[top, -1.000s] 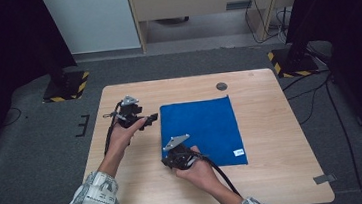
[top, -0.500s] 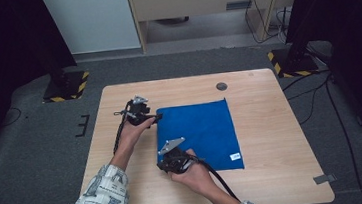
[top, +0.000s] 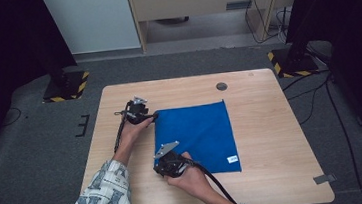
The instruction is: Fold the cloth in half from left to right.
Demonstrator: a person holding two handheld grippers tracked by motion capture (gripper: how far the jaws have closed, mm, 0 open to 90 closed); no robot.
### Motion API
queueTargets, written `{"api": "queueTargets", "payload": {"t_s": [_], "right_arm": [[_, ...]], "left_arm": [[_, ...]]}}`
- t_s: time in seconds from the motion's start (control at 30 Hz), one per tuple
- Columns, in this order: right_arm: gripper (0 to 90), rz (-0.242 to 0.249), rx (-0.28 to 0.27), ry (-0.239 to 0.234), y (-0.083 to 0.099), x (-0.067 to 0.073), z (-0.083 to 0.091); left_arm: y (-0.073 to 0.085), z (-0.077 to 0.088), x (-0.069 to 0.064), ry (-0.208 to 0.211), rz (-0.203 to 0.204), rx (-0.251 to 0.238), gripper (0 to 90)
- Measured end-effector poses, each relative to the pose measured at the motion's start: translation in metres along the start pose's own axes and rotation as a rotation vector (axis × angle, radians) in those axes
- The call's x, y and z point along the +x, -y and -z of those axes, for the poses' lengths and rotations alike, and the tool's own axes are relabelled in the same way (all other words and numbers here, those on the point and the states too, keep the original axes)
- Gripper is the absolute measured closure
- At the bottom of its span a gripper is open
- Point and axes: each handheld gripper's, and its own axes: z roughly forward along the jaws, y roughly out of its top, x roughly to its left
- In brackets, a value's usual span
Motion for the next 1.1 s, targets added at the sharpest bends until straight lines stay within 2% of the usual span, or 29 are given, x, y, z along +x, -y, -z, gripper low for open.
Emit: {"api": "queueTargets", "payload": {"t_s": [0.43,0.67,0.83,0.9,0.97,1.03,1.1], "right_arm": [[89.0,0.004,-0.004,0.001,0.001,0.000,0.003],[88.9,-0.005,-0.007,-0.006,0.002,0.000,0.002],[88.9,-0.008,-0.004,-0.006,0.005,-0.001,0.002],[88.8,-0.012,-0.003,-0.005,0.007,-0.001,0.003],[88.8,-0.015,-0.004,-0.007,0.008,-0.001,0.003],[88.8,-0.011,-0.002,-0.006,0.008,-0.002,0.002],[88.8,-0.011,-0.002,-0.005,0.008,-0.002,0.003]], "left_arm": [[0.003,-0.009,-0.001,-0.017,-0.008,-0.009,39.4],[0.002,-0.013,0.000,-0.047,0.005,-0.024,41.9],[0.001,-0.015,-0.005,-0.066,-0.027,-0.013,41.8],[0.001,-0.015,-0.007,-0.059,-0.039,-0.011,42.7],[0.001,-0.015,-0.008,-0.045,-0.034,-0.013,44.7],[0.001,-0.015,-0.009,-0.028,-0.025,-0.012,48.5],[0.001,-0.015,-0.010,-0.013,-0.036,-0.013,53.3]]}}
